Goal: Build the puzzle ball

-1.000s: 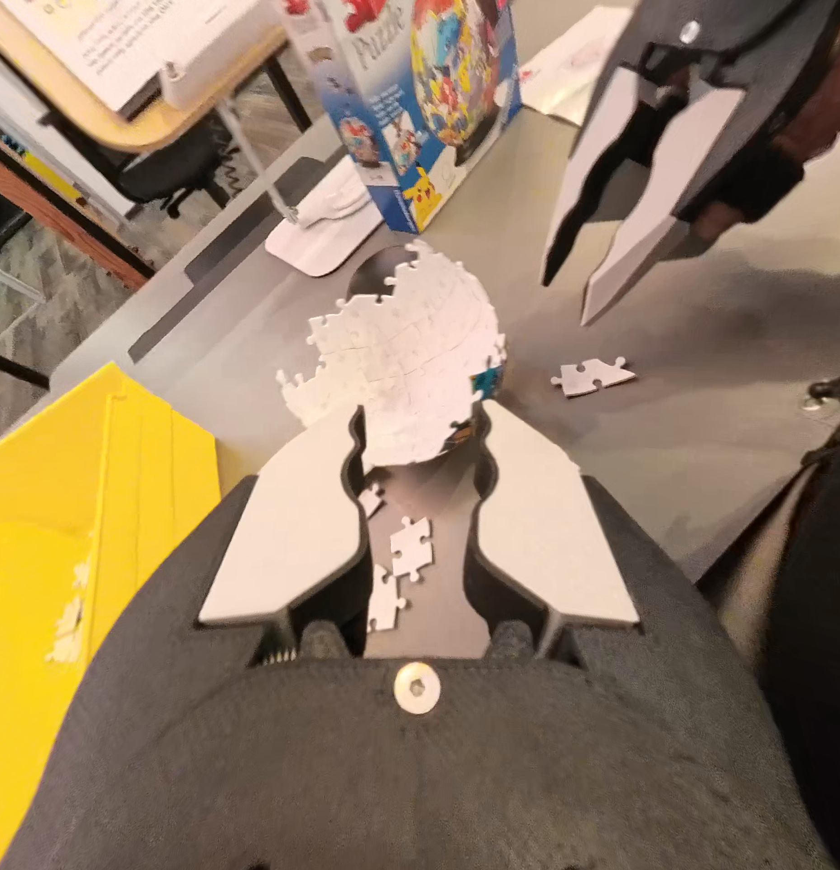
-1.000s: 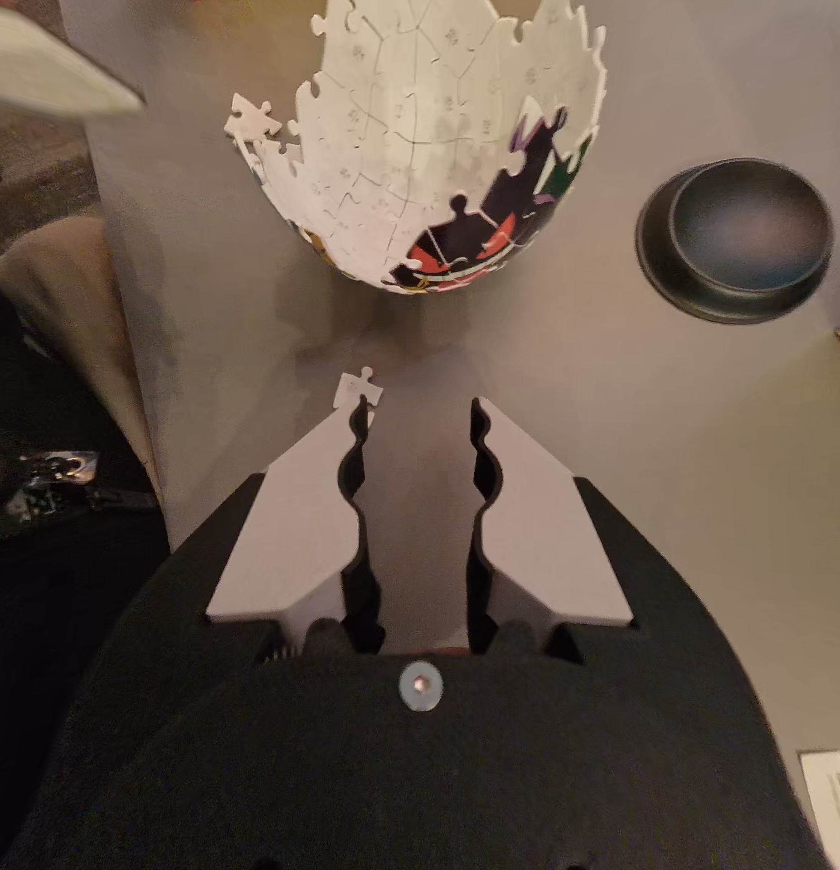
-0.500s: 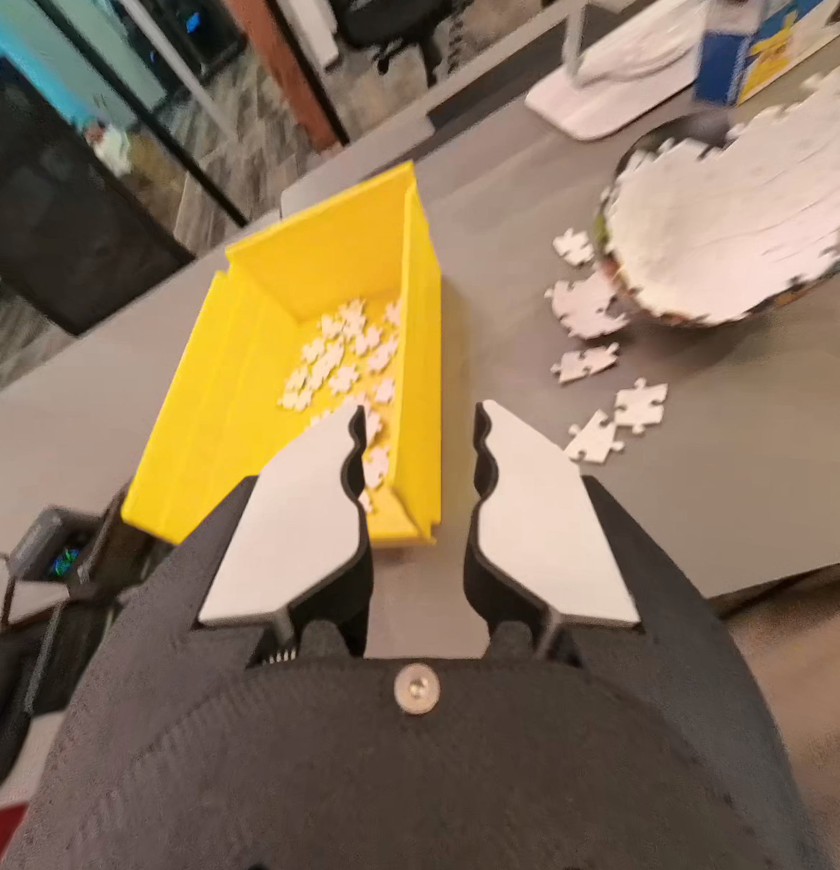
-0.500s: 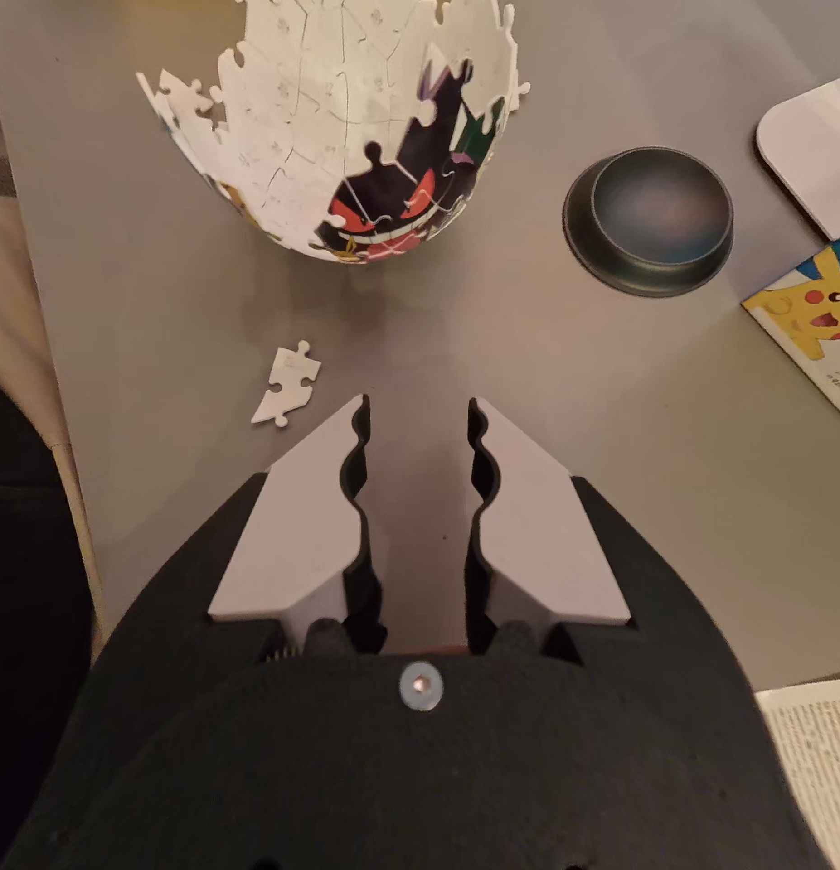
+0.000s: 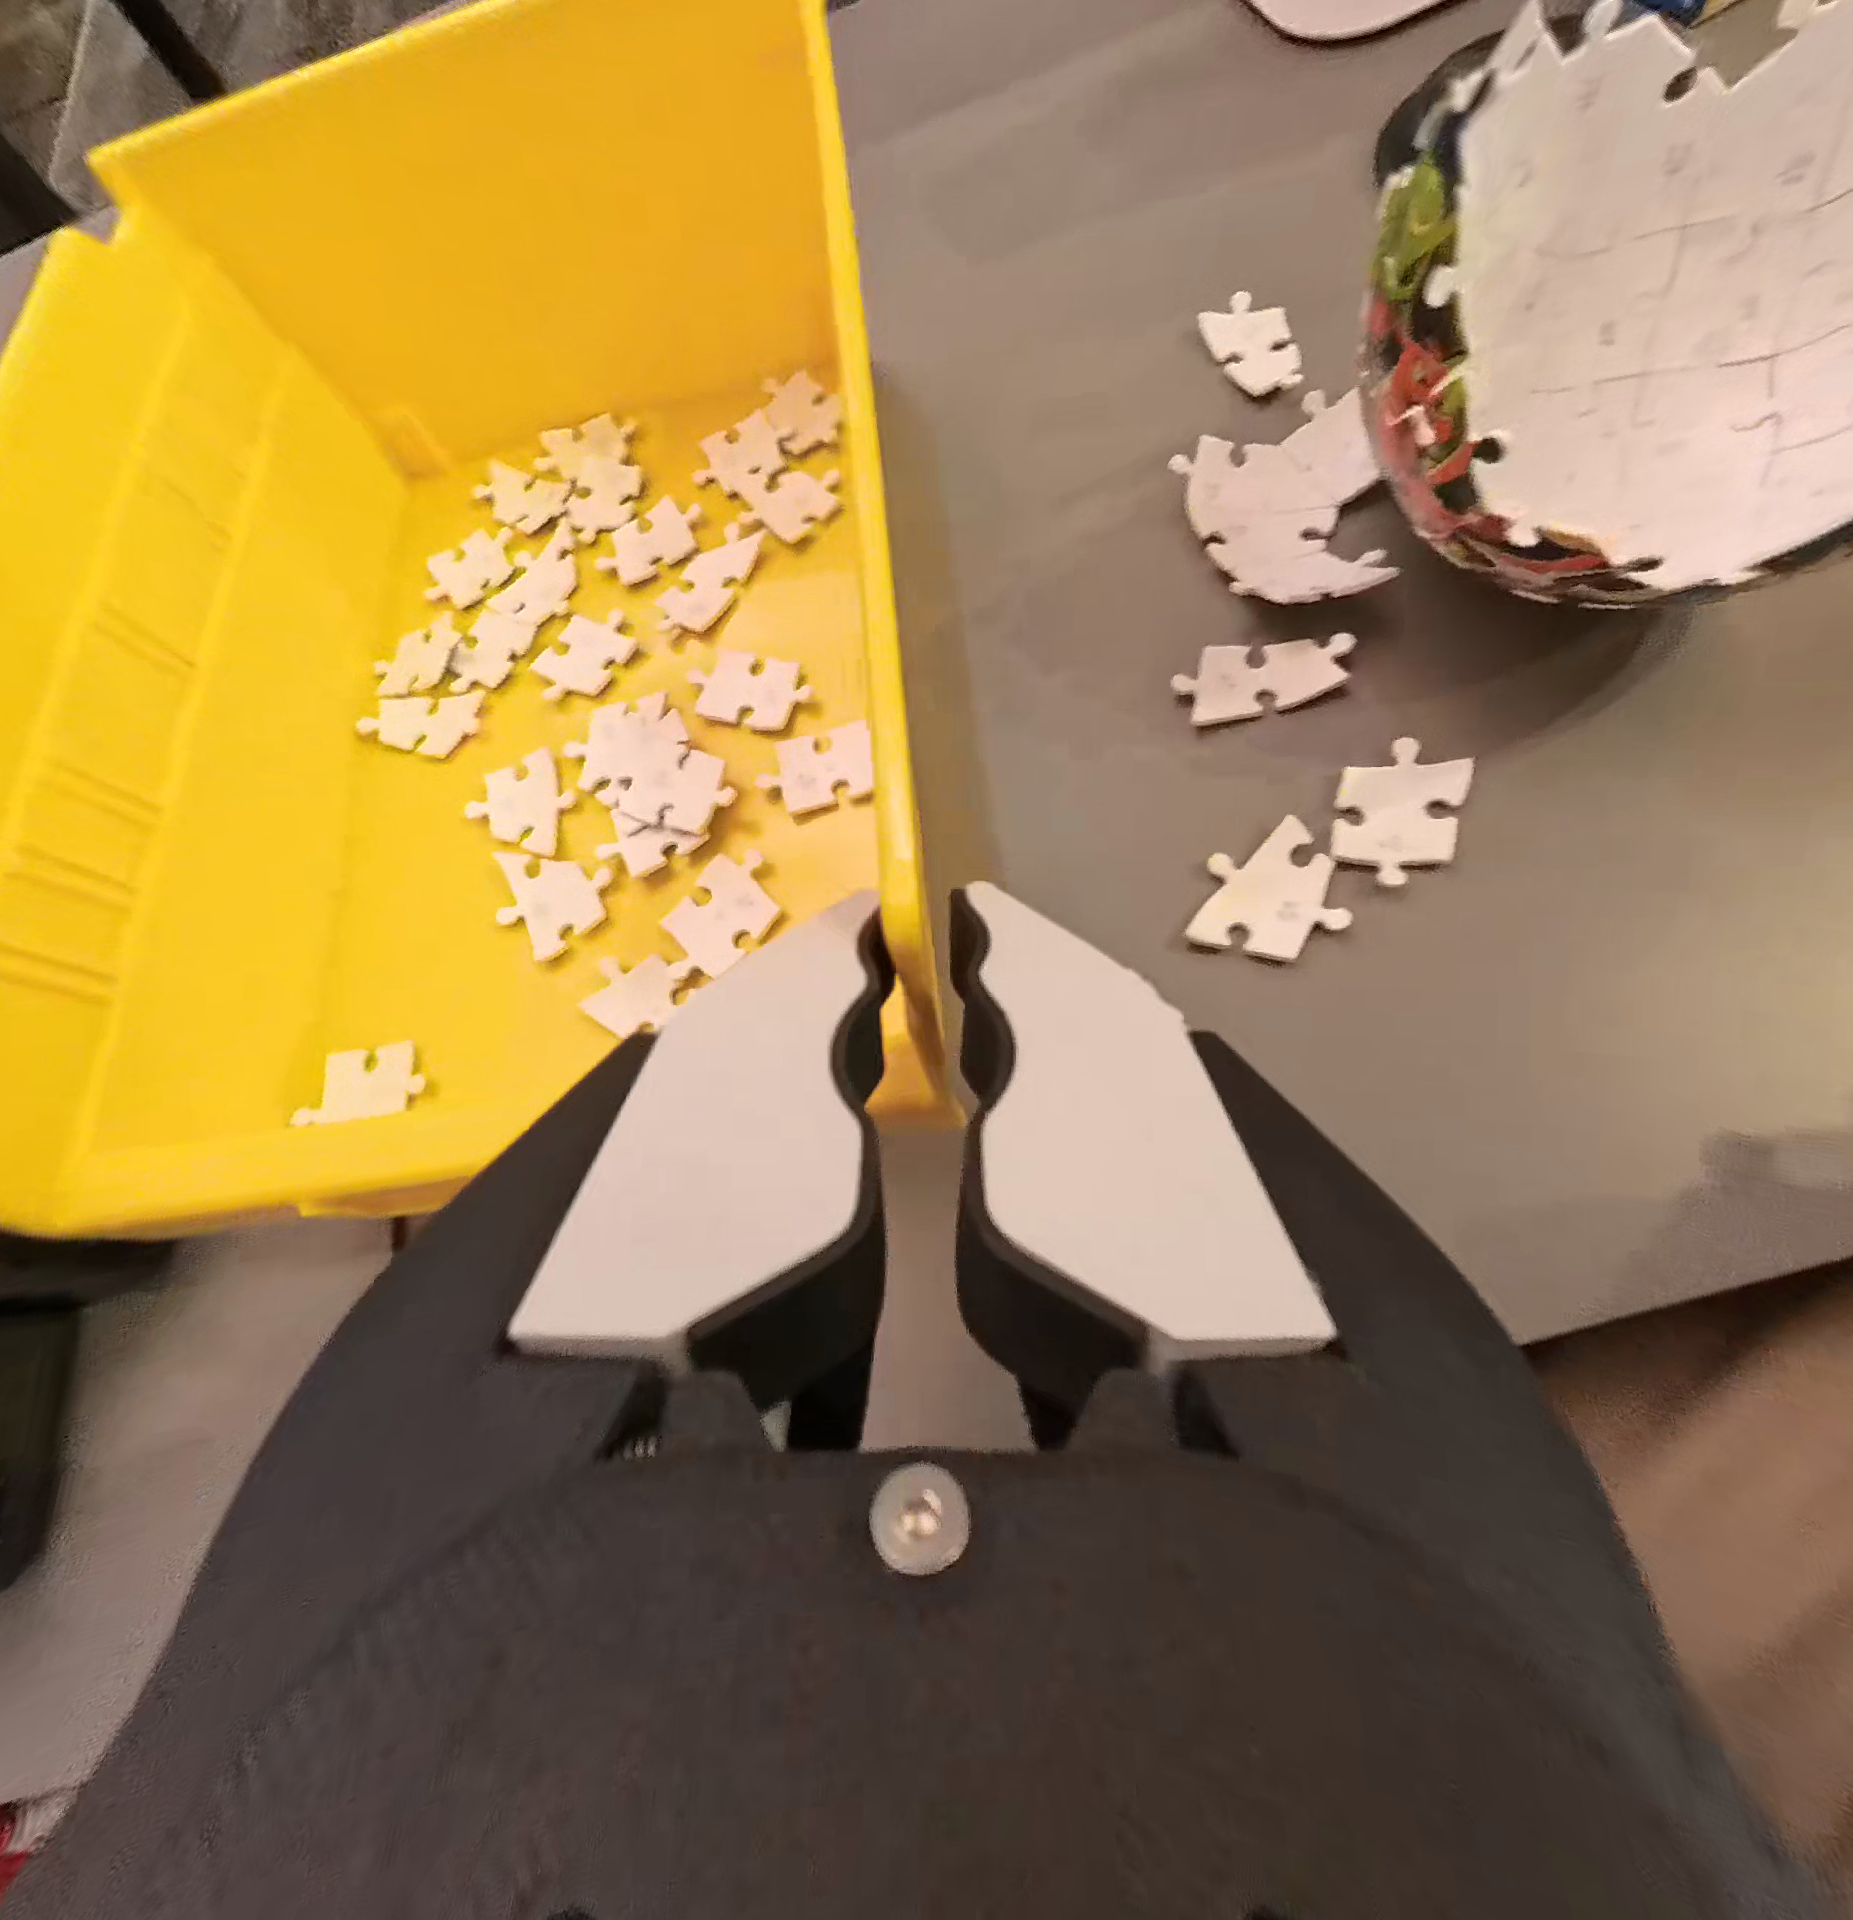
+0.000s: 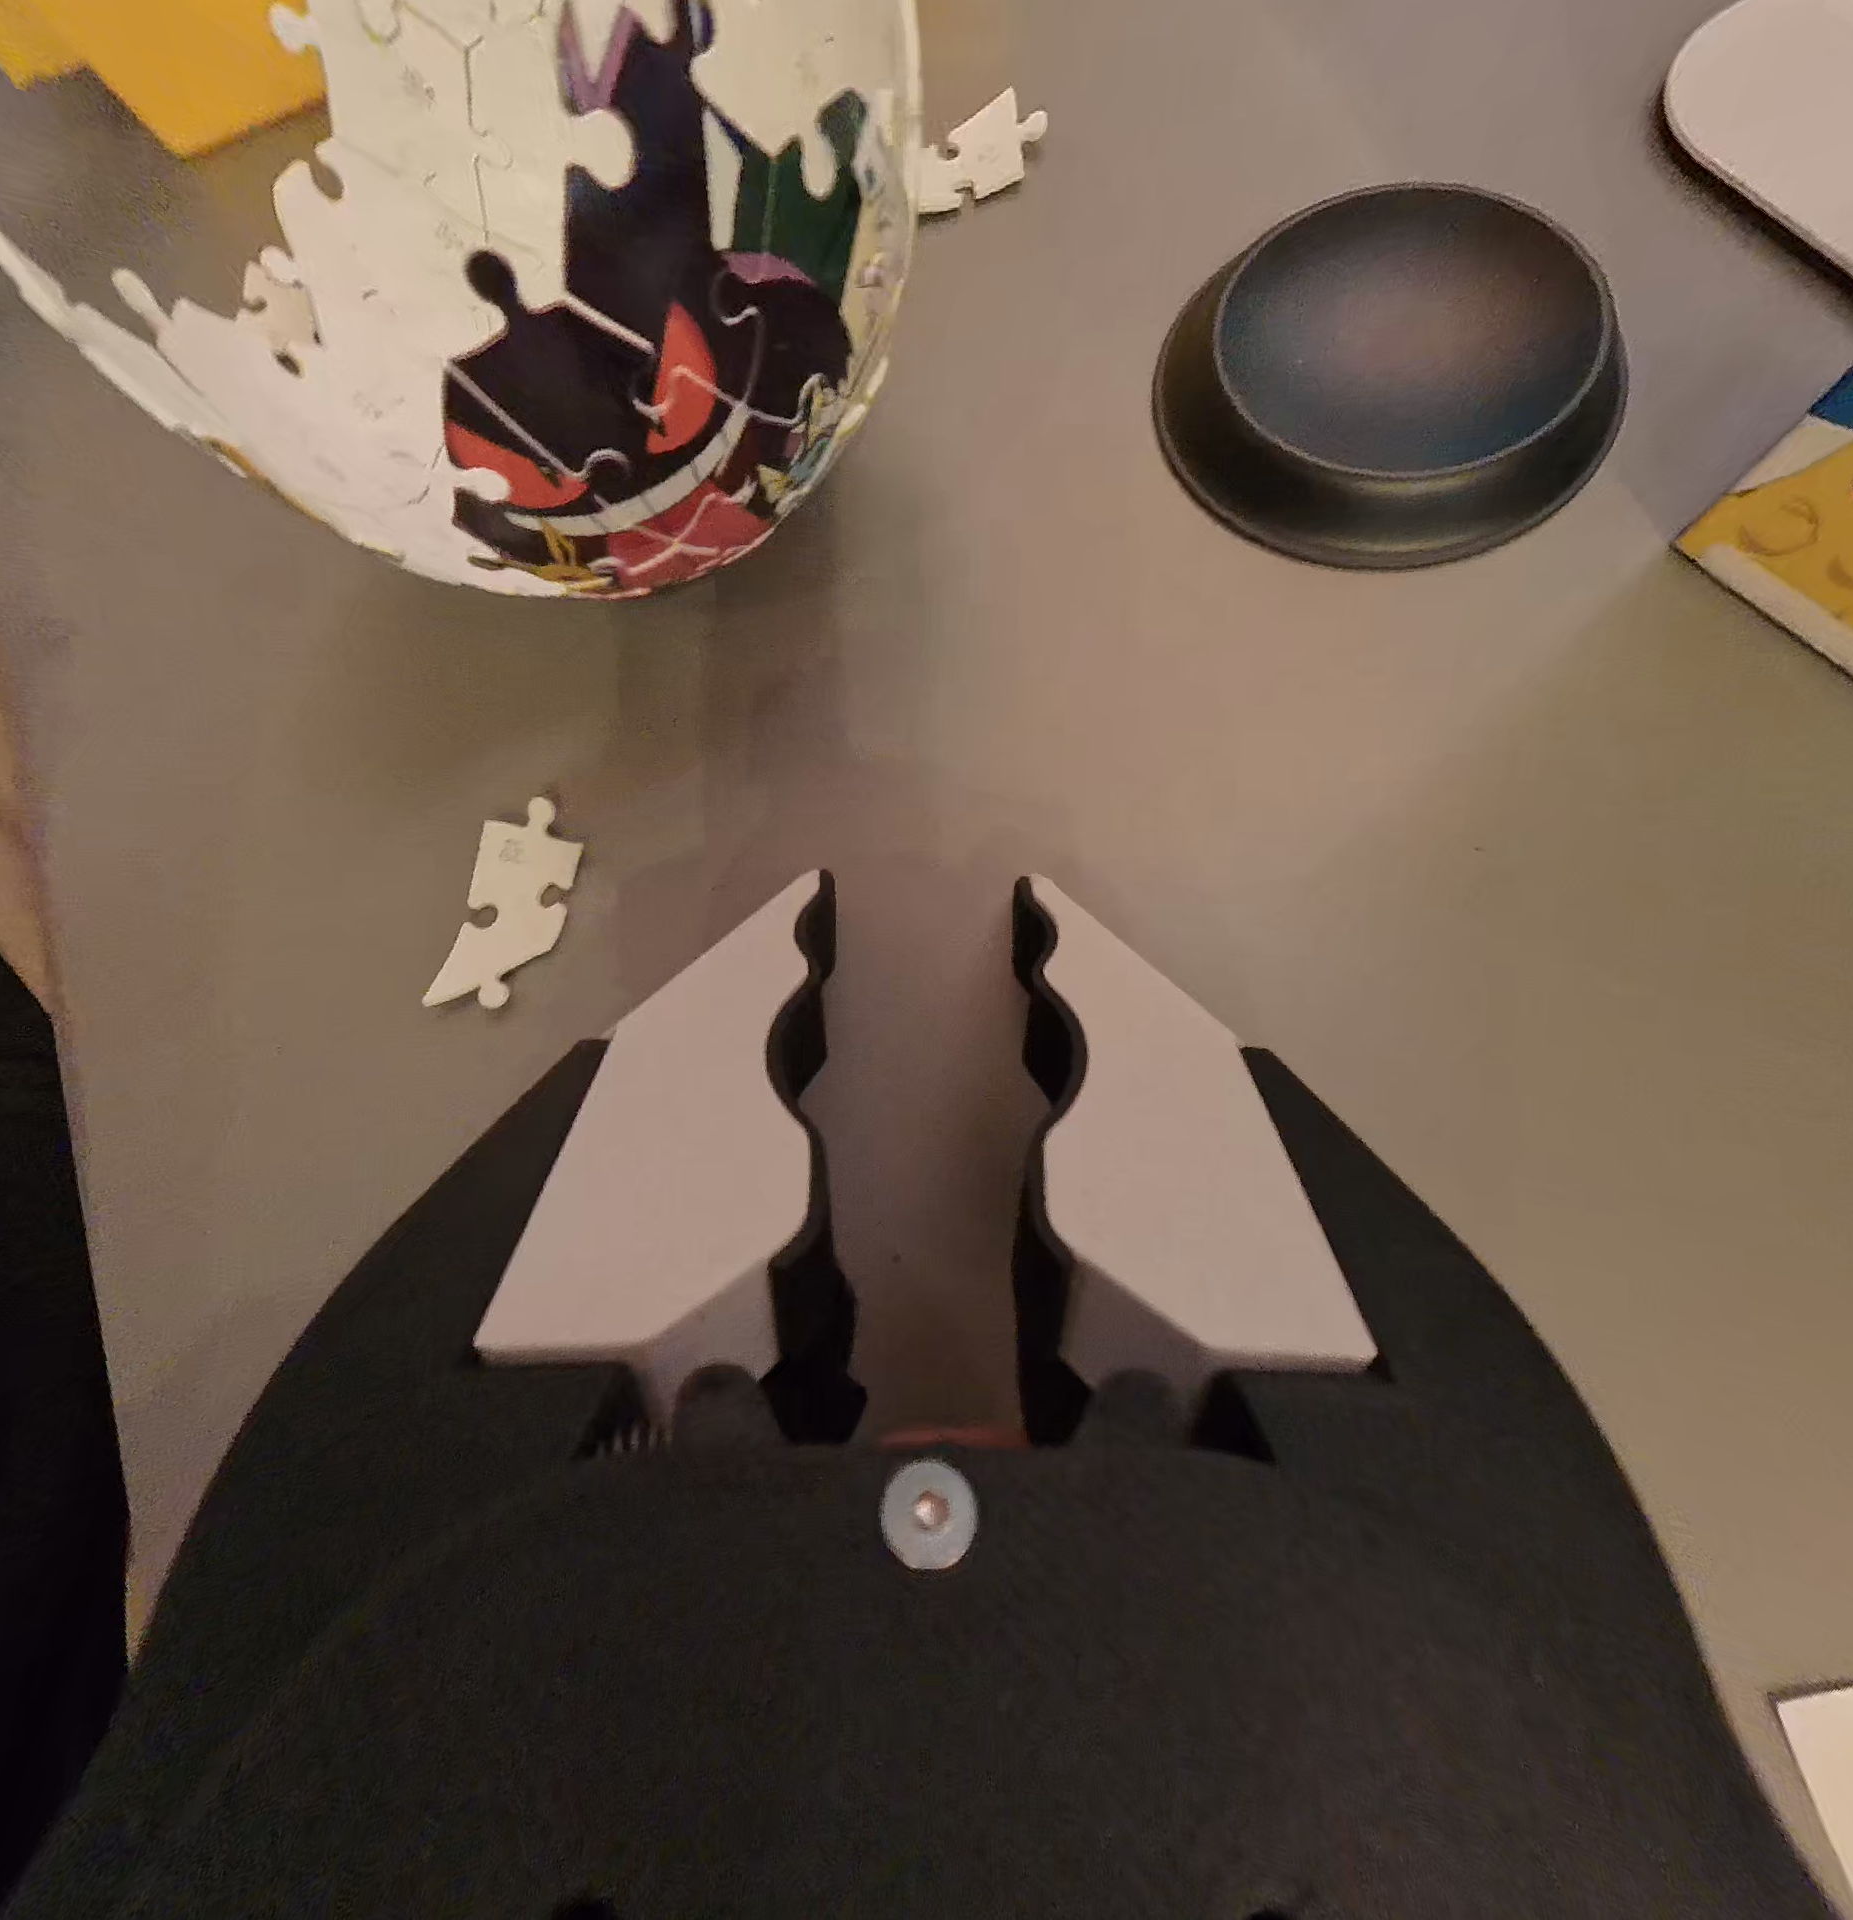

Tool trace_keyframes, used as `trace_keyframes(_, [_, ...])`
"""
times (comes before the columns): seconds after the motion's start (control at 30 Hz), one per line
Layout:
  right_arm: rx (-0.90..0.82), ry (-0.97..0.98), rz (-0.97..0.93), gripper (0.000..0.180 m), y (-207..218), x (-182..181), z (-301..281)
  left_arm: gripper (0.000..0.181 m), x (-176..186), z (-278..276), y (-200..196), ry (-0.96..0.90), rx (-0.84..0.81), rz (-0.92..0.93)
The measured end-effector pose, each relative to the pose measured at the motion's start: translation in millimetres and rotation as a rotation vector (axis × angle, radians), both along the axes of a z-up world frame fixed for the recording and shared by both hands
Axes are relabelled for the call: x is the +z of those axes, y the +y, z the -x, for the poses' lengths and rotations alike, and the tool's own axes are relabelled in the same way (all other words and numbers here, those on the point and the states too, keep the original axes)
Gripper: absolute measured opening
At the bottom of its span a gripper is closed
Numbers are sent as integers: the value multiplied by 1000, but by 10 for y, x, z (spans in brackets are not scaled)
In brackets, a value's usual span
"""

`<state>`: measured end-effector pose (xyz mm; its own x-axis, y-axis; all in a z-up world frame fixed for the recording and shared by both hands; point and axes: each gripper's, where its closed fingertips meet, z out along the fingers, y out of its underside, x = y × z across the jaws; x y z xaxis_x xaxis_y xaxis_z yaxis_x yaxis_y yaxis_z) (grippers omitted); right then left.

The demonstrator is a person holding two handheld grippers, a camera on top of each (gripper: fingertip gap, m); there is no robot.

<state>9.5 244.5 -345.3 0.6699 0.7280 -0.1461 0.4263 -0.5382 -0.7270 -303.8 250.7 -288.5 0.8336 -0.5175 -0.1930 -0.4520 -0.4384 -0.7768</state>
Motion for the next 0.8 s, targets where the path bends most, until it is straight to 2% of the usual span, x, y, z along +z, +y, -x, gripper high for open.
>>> trace_keyframes(0.1, [-8,10,-4,32,38,0,-11,21,-34,-155,-42,8,-48,6])
trace_keyframes(0.27, [-20,27,5,30,67,1,-19,32,15,-333,-162,-94,-171,35])
trace_keyframes(0.43, [-31,44,17,27,94,3,-31,36,442,-62,-52,-272,-160,-66])
trace_keyframes(0.57, [-35,54,24,28,118,6,-37,37,517,286,232,-201,-122,-61])
trace_keyframes(0.7, [-33,56,24,28,118,6,-36,37,389,452,573,-54,-114,-6])
trace_keyframes(0.8, [-27,72,40,28,118,9,-31,37,240,355,754,3,-167,65])
